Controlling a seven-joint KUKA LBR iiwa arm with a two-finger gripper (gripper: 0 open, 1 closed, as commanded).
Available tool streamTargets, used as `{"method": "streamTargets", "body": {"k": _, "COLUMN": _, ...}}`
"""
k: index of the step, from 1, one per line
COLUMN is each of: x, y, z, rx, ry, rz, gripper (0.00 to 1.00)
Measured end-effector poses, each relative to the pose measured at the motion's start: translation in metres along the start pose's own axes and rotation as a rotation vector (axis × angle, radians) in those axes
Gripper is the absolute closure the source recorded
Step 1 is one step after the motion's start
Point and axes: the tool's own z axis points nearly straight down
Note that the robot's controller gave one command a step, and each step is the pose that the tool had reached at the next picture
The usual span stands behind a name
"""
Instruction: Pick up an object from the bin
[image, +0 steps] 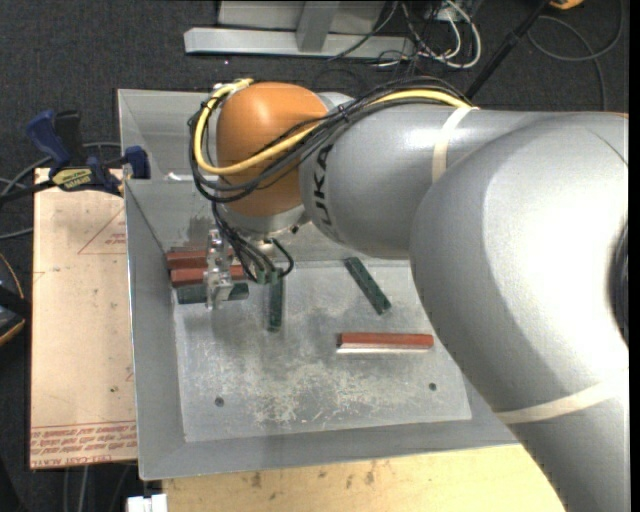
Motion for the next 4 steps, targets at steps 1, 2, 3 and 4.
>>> {"method": "streamTargets", "body": {"k": 1, "x": 0.0, "y": 0.0, "z": -0.003, "rx": 0.0, "ry": 0.001, "rz": 0.0, "gripper": 1.0}}
{"method": "streamTargets", "body": {"k": 2, "x": 0.001, "y": 0.0, "z": -0.01, "rx": 0.002, "ry": 0.007, "rz": 0.0, "gripper": 1.0}}
{"method": "streamTargets", "body": {"k": 3, "x": 0.001, "y": 0.0, "z": -0.023, "rx": 0.001, "ry": 0.006, "rz": 0.0, "gripper": 1.0}}
{"method": "streamTargets", "body": {"k": 4, "x": 0.0, "y": 0.0, "z": -0.033, "rx": 0.001, "ry": 0.002, "rz": 0.0, "gripper": 1.0}}
